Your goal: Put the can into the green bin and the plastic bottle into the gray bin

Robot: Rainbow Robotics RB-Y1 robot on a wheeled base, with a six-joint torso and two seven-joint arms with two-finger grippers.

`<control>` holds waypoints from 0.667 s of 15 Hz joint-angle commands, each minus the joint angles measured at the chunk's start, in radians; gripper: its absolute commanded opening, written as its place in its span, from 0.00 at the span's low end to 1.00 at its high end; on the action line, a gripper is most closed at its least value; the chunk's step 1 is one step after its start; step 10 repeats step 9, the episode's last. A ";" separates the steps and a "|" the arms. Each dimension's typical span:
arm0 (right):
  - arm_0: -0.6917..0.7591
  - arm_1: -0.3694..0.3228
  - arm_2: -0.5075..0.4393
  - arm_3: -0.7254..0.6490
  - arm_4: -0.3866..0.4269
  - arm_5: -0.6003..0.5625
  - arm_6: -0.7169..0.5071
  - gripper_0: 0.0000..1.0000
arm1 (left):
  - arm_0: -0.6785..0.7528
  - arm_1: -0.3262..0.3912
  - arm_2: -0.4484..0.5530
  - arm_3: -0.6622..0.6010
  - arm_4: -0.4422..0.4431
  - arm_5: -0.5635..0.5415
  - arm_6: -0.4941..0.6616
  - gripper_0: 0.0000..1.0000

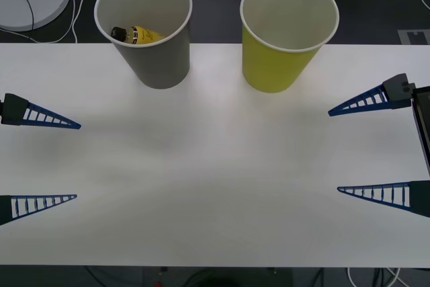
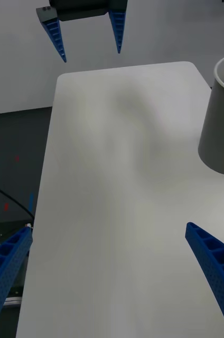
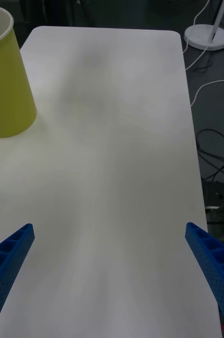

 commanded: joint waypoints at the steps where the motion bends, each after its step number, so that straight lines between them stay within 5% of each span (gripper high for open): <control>1: 0.001 0.006 -0.001 0.004 -0.009 -0.008 0.002 1.00 | 0.000 0.000 0.000 0.000 0.000 0.000 0.000 1.00; 10: 0.000 0.017 -0.008 0.006 -0.009 -0.008 0.004 1.00 | 0.000 0.000 0.000 0.000 0.000 0.000 0.000 1.00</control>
